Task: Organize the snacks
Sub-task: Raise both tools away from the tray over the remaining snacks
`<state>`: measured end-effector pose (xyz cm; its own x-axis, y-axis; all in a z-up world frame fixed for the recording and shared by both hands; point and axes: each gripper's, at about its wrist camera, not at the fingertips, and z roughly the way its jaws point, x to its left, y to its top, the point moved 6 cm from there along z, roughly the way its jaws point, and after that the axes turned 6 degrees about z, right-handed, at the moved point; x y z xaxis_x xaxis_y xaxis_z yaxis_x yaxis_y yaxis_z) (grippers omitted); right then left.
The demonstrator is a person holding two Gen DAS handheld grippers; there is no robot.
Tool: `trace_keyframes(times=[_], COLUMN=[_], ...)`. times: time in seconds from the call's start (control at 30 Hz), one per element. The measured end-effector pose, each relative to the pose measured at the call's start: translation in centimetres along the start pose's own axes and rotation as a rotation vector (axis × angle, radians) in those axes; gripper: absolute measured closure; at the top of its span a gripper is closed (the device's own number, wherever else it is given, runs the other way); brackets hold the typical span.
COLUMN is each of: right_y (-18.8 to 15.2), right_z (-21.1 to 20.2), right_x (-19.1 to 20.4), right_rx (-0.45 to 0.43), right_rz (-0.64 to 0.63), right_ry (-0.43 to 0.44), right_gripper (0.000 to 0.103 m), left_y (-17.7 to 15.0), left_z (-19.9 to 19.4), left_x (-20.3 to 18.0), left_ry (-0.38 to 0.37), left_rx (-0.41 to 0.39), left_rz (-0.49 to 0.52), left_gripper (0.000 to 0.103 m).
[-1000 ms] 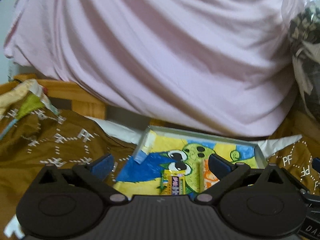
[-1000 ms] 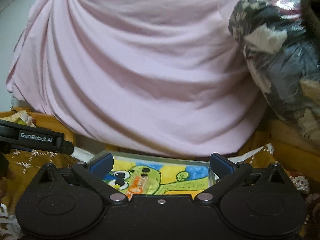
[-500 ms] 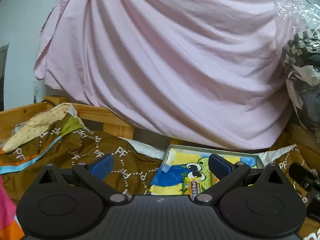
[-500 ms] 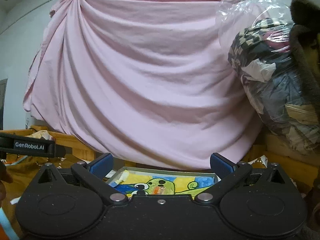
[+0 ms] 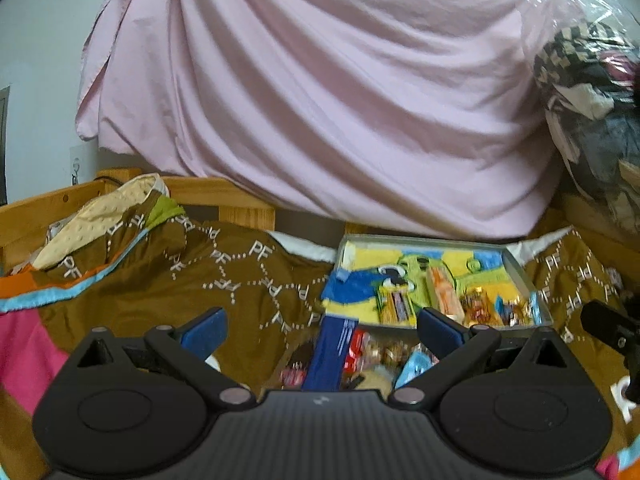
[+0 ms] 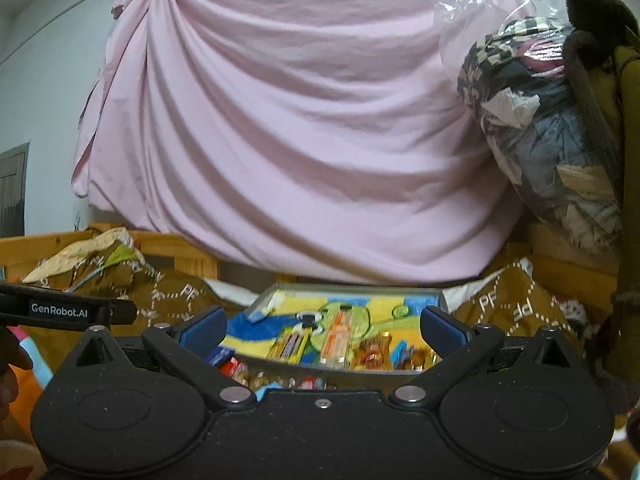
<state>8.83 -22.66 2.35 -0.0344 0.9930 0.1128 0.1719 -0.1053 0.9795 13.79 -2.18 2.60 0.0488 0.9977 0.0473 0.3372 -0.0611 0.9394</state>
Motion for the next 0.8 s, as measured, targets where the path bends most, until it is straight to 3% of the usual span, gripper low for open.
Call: trace_keyframes(times=[0.4, 0.8], right_y=[-6.3, -8.5], right_z=[0.5, 2.1], right_x=[1.5, 2.2], right_rx=[0.271, 0.387], right_rz=[-0.006, 0.006], right_ry=[0.008, 0.023], right_gripper=[0.001, 0.001], left_y=[-6.1, -8.2], left_z=[0.4, 2.0], left_x=[0.8, 1.3], left_ry=[0.008, 0.012], left_rx=[0.153, 0.244], left_rz=[0.053, 0.074], left_gripper=[0.0, 0.0])
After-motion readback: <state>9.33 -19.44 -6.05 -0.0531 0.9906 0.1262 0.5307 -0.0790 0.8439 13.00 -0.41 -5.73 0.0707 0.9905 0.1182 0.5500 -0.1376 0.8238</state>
